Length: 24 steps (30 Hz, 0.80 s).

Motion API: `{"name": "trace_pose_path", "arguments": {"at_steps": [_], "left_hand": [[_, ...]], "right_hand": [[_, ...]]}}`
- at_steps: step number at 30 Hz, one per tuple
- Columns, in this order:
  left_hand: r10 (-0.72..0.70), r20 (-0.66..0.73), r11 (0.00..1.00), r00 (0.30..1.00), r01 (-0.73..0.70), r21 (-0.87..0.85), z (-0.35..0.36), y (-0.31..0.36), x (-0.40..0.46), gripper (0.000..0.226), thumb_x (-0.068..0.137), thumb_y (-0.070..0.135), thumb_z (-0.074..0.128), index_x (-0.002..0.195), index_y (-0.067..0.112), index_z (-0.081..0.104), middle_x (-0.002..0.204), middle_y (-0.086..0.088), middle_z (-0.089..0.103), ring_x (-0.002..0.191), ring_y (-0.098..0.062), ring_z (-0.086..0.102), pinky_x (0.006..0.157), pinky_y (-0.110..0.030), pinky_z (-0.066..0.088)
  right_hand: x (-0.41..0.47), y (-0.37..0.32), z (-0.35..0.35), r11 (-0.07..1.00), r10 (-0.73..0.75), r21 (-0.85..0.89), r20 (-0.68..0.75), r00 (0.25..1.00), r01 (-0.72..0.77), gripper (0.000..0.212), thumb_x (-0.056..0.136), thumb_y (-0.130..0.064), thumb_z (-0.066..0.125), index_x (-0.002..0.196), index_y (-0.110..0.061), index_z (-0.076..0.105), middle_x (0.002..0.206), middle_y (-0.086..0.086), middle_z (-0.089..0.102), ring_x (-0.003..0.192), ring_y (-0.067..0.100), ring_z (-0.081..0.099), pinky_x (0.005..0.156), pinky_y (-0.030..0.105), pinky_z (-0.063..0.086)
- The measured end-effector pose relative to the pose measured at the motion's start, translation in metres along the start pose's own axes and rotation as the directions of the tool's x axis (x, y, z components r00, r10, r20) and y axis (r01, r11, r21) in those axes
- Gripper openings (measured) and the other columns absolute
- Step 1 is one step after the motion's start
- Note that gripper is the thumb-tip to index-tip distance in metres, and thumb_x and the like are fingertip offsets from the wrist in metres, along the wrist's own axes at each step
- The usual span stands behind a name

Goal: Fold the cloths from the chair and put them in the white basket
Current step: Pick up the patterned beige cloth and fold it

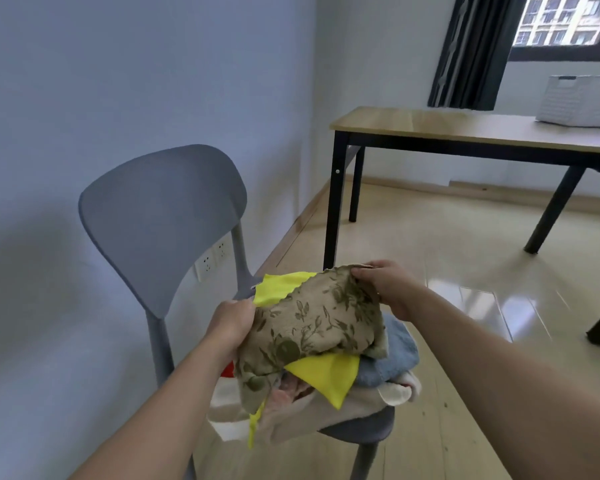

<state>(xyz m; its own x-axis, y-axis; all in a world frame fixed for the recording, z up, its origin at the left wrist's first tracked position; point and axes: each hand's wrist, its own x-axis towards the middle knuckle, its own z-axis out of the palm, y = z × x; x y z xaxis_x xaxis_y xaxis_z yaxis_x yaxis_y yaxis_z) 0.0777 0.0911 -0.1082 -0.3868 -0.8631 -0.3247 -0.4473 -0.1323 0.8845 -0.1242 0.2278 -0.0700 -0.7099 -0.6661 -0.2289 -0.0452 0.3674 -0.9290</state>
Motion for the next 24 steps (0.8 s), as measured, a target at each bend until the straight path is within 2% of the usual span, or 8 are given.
{"name": "trace_pose_path", "arguments": {"at_steps": [3,5,8,12,14,17,20,24], "left_hand": [[0.030,0.130,1.000,0.991,-0.030,-0.002,0.006,-0.008,0.010,0.026,0.081,0.016,0.051,0.097,0.019,0.071,0.090,-0.007,0.066,0.082,-0.022,0.061,0.063,-0.030,0.049],[0.051,0.177,0.998,0.983,-0.059,0.039,0.005,-0.011,0.014,0.027,0.078,0.019,0.050,0.092,0.027,0.072,0.089,-0.007,0.067,0.082,-0.023,0.064,0.062,-0.030,0.051],[0.033,0.207,0.999,0.978,-0.037,0.013,0.001,-0.011,0.005,0.026,0.088,0.007,0.044,0.074,0.019,0.061,0.058,-0.004,0.052,0.049,-0.016,0.047,0.044,-0.023,0.032],[0.028,0.247,1.000,0.969,-0.024,-0.019,-0.008,-0.002,-0.015,0.026,0.079,0.016,0.050,0.053,0.018,0.049,0.051,-0.003,0.043,0.045,-0.016,0.037,0.048,-0.024,0.025],[0.086,0.209,0.995,0.974,-0.093,0.025,-0.015,0.010,-0.030,0.013,0.068,0.022,0.052,0.058,0.018,0.045,0.057,-0.003,0.040,0.052,-0.017,0.035,0.049,-0.025,0.024],[0.264,0.038,0.960,0.964,-0.266,0.090,-0.026,0.020,-0.047,0.020,0.088,0.016,0.051,0.068,0.014,0.047,0.067,-0.004,0.045,0.064,-0.017,0.041,0.055,-0.027,0.031],[0.484,-0.179,0.869,0.856,-0.448,0.209,-0.036,0.024,-0.080,0.015,0.093,0.013,0.047,0.079,0.012,0.053,0.075,-0.003,0.053,0.070,-0.015,0.049,0.057,-0.023,0.037],[0.660,-0.293,0.751,0.691,-0.599,0.277,-0.040,0.011,-0.123,0.013,0.090,0.008,0.049,0.079,0.013,0.054,0.078,-0.002,0.055,0.075,-0.012,0.051,0.061,-0.018,0.040]], "right_hand": [[0.018,0.015,0.010,0.978,0.094,-0.193,0.072,0.993,-0.079,0.012,0.087,-0.022,0.066,0.087,-0.010,0.066,0.089,0.009,0.065,0.082,0.020,0.060,0.067,0.028,0.046],[0.021,0.021,0.013,0.952,0.130,-0.290,0.102,0.986,-0.096,0.013,0.086,-0.022,0.068,0.079,-0.011,0.066,0.083,0.007,0.064,0.077,0.018,0.058,0.061,0.027,0.045],[0.023,0.020,0.011,0.948,0.123,-0.308,0.120,0.985,-0.081,0.013,0.084,-0.022,0.068,0.082,-0.009,0.067,0.085,0.009,0.064,0.079,0.020,0.058,0.070,0.030,0.049],[0.012,0.008,0.005,0.918,0.142,-0.391,0.184,0.973,-0.061,0.017,0.084,-0.021,0.067,0.094,-0.007,0.066,0.089,0.008,0.061,0.081,0.019,0.055,0.069,0.027,0.049],[-0.001,-0.003,0.002,0.916,0.125,-0.401,0.221,0.967,-0.027,0.009,0.085,-0.018,0.066,0.089,-0.011,0.063,0.090,0.007,0.061,0.081,0.017,0.056,0.068,0.026,0.050],[-0.029,-0.020,-0.010,0.943,-0.028,-0.321,0.199,0.980,0.092,0.009,0.084,-0.013,0.066,0.083,-0.014,0.057,0.088,0.007,0.058,0.081,0.018,0.055,0.064,0.026,0.047],[-0.073,-0.033,-0.028,0.953,-0.193,-0.209,0.138,0.971,0.219,0.013,0.084,-0.007,0.064,0.077,-0.013,0.054,0.080,0.007,0.055,0.077,0.020,0.051,0.063,0.028,0.042],[-0.132,-0.027,-0.043,0.907,-0.293,-0.271,0.142,0.945,0.322,0.013,0.084,-0.003,0.062,0.076,-0.010,0.054,0.077,0.007,0.055,0.072,0.018,0.050,0.059,0.025,0.043]]}}
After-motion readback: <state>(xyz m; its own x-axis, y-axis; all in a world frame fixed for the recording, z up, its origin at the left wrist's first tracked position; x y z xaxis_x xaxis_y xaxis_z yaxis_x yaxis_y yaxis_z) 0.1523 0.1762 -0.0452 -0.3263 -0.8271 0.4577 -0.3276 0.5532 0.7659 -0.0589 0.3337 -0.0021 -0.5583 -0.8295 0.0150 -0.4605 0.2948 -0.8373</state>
